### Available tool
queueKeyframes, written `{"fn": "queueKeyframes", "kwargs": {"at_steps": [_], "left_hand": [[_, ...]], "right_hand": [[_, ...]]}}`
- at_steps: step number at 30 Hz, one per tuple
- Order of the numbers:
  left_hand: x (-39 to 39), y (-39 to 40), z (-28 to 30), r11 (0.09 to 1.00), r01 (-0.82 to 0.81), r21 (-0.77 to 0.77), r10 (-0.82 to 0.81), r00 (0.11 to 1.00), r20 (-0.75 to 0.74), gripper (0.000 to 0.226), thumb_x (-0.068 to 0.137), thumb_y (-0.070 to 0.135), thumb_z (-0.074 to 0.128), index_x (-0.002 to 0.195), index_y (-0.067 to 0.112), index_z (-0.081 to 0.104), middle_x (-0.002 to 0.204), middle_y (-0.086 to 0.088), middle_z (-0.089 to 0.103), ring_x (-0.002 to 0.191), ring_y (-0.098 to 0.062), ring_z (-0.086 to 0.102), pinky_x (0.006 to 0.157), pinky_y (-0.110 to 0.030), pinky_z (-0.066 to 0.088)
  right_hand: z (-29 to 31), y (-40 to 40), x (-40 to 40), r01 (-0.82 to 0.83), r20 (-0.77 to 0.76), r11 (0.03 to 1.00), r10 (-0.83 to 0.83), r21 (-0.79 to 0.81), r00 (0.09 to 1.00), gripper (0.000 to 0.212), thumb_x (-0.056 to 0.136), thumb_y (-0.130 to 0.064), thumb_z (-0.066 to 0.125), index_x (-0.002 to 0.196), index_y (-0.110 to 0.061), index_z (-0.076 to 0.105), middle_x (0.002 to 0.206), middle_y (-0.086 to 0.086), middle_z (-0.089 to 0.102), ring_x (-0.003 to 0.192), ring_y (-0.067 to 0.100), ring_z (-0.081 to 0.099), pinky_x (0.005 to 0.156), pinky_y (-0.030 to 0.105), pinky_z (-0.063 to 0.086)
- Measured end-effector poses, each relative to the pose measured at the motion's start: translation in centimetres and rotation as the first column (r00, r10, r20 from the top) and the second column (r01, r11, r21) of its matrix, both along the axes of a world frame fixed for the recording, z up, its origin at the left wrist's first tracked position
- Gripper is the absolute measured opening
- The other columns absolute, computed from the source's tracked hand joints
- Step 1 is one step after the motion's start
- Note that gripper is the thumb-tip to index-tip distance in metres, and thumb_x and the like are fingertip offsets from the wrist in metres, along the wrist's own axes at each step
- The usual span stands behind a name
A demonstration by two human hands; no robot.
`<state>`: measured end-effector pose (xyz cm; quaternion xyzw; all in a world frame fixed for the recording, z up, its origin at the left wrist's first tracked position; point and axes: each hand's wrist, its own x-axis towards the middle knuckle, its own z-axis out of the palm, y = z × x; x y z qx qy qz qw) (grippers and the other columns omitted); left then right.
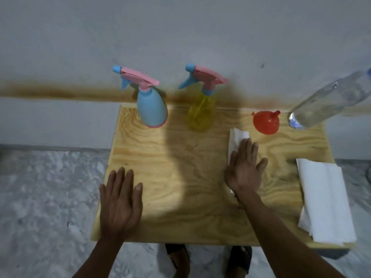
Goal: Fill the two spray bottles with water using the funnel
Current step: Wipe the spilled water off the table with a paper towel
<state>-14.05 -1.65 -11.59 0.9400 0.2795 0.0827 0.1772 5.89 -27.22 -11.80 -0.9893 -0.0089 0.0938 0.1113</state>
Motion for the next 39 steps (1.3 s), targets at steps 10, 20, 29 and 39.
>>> {"fn": "queueKeyframes", "kwargs": {"at_steps": [10, 20, 29, 39], "left_hand": [[-0.5, 0.4, -1.3, 1.000, 0.020, -0.007, -0.020, 0.999, 0.024, 0.055, 0.099, 0.041, 0.036, 0.143, 0.011, 0.049, 0.156, -0.009, 0.038, 0.150, -0.028, 0.022, 0.117, -0.061, 0.019], [-0.6, 0.8, -2.2, 0.999, 0.026, 0.022, -0.027, 0.998, 0.065, 0.050, 0.099, 0.031, 0.039, 0.145, 0.013, 0.047, 0.157, -0.006, 0.036, 0.151, -0.025, 0.021, 0.119, -0.057, 0.018], [-0.7, 0.8, -2.2, 0.999, 0.033, 0.009, -0.033, 0.997, 0.066, 0.049, 0.100, 0.026, 0.035, 0.146, 0.011, 0.045, 0.157, -0.007, 0.035, 0.151, -0.024, 0.021, 0.121, -0.055, 0.015], [-1.1, -0.4, -2.0, 0.999, -0.036, -0.021, 0.037, 0.997, 0.065, 0.048, 0.101, 0.020, 0.033, 0.144, 0.002, 0.044, 0.155, -0.012, 0.039, 0.150, -0.022, 0.023, 0.122, -0.049, 0.017]], "right_hand": [[-0.7, 6.3, -2.2, -0.024, -0.024, 0.999, 0.025, 0.044, 0.999, 0.058, 0.106, -0.038, 0.012, 0.157, -0.015, -0.003, 0.166, 0.000, -0.009, 0.150, 0.015, -0.021, 0.119, 0.052, -0.013], [-0.8, 15.4, -5.5, -0.166, 0.043, 0.982, 0.162, 0.095, 0.986, 0.060, 0.103, -0.036, 0.014, 0.158, -0.012, 0.005, 0.166, 0.006, 0.002, 0.153, 0.022, -0.009, 0.119, 0.057, -0.006], [-0.5, 18.9, -6.1, -0.471, 0.034, 0.873, 0.471, 0.127, 0.882, 0.058, 0.105, -0.036, 0.018, 0.158, -0.016, 0.006, 0.166, -0.001, 0.002, 0.152, 0.016, -0.009, 0.118, 0.053, -0.011], [-1.3, 14.7, -6.8, -0.856, 0.155, 0.518, 0.846, -0.009, 0.510, 0.053, 0.099, -0.030, 0.031, 0.149, -0.015, 0.040, 0.156, 0.004, 0.038, 0.147, 0.023, 0.030, 0.115, 0.060, 0.020]]}}
